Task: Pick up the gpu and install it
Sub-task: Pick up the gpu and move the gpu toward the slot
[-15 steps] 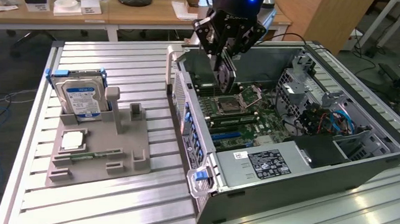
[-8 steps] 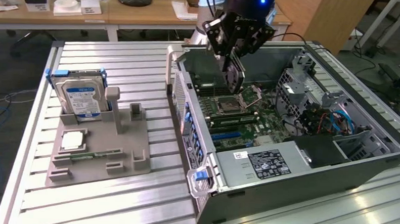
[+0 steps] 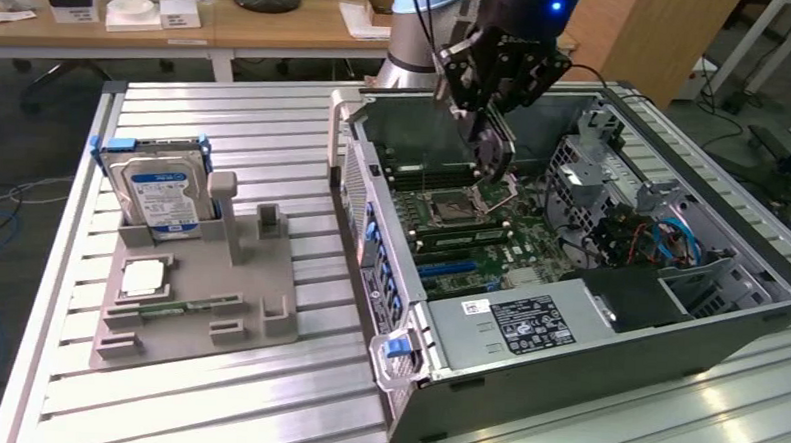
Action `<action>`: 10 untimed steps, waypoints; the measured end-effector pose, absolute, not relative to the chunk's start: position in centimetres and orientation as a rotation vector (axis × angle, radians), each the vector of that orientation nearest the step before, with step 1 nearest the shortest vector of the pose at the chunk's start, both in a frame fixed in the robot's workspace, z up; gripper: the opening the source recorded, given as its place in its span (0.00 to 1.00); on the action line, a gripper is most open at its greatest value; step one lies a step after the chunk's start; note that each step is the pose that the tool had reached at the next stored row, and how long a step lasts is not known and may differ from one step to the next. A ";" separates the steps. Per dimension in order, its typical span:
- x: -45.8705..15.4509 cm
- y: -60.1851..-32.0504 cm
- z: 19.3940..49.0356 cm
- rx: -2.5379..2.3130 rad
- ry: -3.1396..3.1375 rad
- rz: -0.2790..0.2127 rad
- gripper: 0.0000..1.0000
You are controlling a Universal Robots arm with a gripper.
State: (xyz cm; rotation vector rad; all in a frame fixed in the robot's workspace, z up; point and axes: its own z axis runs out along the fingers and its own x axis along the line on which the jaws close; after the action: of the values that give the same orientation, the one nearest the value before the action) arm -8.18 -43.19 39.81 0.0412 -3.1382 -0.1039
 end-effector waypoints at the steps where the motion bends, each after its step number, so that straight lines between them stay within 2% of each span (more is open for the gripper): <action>1: -7.8 -43.2 39.8 0.041 -3.139 -0.104 0.28; 10: -3.8 -43.2 39.2 0.042 -3.141 -0.104 0.28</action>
State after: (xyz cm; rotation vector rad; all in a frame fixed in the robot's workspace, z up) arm -3.83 -43.15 39.24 0.0419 -3.1411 -0.1042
